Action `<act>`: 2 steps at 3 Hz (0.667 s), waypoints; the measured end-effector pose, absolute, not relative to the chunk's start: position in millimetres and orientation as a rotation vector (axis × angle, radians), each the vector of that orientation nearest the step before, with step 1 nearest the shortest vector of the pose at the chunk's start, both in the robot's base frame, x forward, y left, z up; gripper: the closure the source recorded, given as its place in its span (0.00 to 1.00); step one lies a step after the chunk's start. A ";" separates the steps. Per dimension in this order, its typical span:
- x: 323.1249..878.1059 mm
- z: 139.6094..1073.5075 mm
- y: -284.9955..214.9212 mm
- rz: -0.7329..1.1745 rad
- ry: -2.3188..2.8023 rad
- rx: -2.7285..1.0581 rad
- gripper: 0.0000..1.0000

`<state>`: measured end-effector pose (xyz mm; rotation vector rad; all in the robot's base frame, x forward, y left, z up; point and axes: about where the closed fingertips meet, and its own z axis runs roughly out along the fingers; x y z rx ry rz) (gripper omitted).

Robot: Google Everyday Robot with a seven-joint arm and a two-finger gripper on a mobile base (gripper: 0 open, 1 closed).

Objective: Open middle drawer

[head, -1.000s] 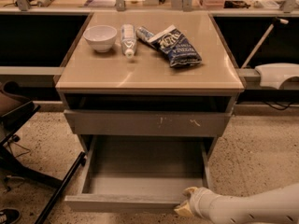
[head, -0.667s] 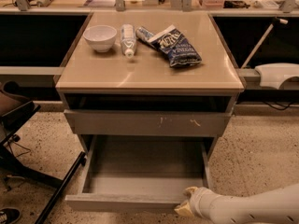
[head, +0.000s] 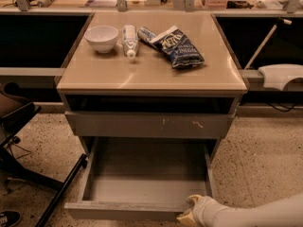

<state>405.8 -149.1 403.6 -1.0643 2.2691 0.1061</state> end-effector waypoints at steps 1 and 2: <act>405.8 403.6 -149.1 0.106 2.269 -1.064 0.35; 405.8 403.6 -149.1 0.106 2.269 -1.064 0.11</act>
Offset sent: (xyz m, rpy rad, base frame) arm 0.0000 0.0000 0.0000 0.0000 0.0000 0.0000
